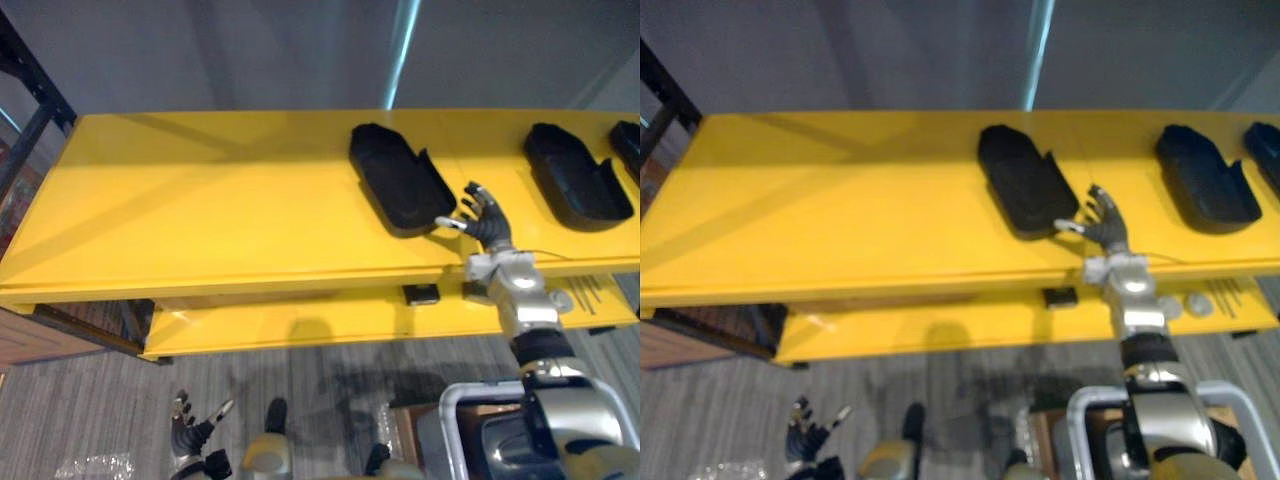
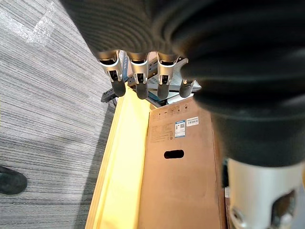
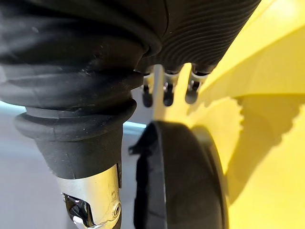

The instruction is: Walk over and take plastic housings, then place them on the shelf

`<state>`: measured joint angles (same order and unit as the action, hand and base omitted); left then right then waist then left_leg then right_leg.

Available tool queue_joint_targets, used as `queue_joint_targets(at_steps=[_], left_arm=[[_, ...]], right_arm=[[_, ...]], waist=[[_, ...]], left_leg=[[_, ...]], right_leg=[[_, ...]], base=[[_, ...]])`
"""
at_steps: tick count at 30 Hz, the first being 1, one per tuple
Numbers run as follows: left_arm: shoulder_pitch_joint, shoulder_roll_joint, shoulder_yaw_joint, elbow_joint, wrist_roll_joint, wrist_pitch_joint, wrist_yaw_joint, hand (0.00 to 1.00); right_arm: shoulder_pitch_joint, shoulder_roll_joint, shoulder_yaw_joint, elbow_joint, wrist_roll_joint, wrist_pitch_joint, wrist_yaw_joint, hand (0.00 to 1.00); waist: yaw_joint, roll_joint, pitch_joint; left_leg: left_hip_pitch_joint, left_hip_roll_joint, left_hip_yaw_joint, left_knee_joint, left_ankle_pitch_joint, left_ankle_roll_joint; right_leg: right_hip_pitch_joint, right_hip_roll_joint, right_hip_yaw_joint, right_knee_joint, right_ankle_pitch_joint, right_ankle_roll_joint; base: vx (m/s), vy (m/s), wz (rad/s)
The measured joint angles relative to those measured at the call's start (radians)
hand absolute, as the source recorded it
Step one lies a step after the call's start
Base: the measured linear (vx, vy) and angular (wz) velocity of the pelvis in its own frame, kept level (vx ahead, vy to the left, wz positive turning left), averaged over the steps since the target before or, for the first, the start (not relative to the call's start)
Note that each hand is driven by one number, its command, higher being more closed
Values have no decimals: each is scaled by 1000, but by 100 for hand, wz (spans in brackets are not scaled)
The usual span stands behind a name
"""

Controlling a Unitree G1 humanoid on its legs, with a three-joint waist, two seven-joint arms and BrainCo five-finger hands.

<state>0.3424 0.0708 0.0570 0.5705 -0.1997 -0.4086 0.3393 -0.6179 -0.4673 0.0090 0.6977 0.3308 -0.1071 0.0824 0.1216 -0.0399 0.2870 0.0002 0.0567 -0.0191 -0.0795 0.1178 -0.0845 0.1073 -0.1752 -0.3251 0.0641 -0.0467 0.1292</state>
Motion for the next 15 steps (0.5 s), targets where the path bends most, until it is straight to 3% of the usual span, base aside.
queue_joint_targets(at_steps=[6, 15], left_arm=[[0, 0, -2, -1, 0, 0, -1, 0], [0, 0, -2, -17, 0, 0, -14, 0]], right_arm=[[-25, 2, 6, 21, 20, -2, 89, 0], [-28, 2, 44, 17, 40, -4, 146, 0]], waist=[[1, -2, 2], [6, -6, 6]], left_leg=[[0, 0, 0, 0, 0, 0], [0, -2, -2, 0, 0, 0]], right_leg=[[0, -1, 0, 0, 0, 0], [0, -2, -3, 0, 0, 1]], base=[[0, 0, 0], [0, 0, 0]])
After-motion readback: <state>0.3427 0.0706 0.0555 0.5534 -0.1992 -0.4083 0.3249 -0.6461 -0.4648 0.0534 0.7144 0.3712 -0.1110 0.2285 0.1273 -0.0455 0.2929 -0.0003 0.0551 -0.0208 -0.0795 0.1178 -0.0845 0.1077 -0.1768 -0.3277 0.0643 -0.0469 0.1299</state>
